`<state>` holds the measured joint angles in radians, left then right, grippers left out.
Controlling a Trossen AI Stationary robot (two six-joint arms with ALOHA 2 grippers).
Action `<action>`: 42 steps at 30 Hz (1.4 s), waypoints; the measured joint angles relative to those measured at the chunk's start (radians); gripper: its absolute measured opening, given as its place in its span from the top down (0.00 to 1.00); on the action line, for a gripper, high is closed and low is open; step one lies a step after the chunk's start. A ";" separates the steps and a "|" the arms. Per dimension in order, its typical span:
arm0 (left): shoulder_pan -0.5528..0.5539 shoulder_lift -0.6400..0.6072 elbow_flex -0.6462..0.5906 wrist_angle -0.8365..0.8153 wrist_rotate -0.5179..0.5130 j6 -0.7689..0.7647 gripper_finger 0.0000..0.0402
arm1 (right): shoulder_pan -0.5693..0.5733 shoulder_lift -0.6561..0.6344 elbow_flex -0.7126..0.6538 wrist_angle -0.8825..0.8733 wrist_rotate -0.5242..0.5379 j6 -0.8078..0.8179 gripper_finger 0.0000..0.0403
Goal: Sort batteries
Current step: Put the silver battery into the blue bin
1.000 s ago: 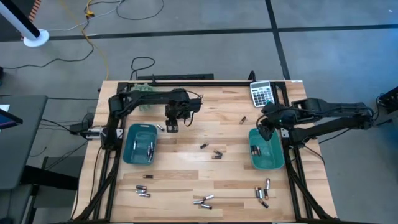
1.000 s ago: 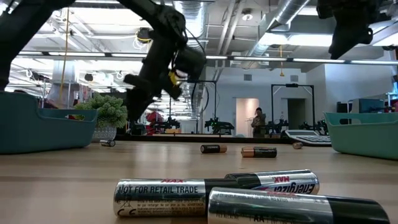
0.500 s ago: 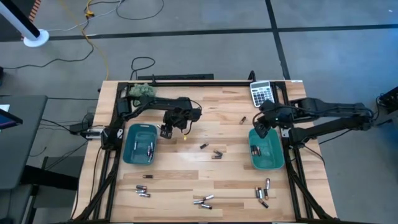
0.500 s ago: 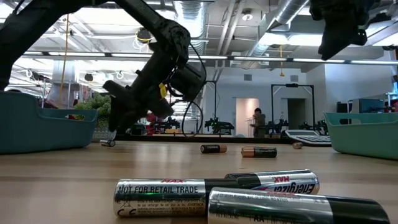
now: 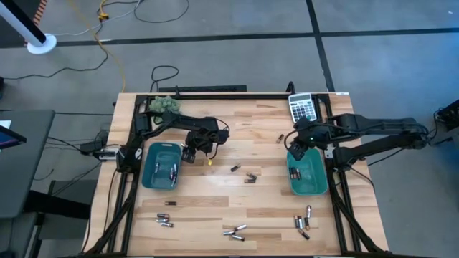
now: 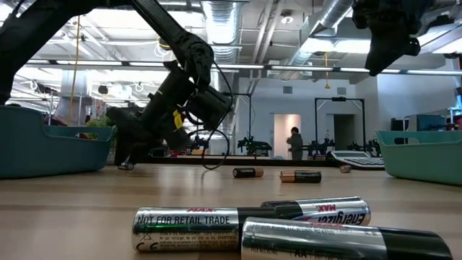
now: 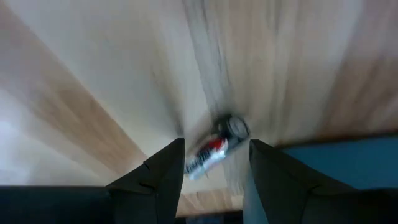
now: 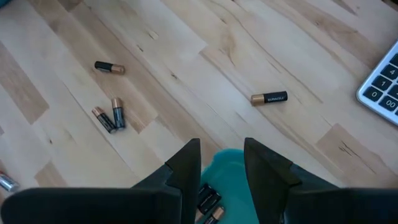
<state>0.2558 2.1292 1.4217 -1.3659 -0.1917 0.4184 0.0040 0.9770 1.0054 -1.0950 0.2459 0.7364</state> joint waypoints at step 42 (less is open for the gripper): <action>-0.002 -0.351 0.303 0.116 -0.022 -0.439 0.91 | 0.001 0.016 0.000 0.001 0.000 -0.053 0.66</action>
<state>0.2541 1.7778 1.7251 -1.2502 -0.2134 -0.0211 0.0051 0.9932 1.0054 -1.0940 0.2455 0.6839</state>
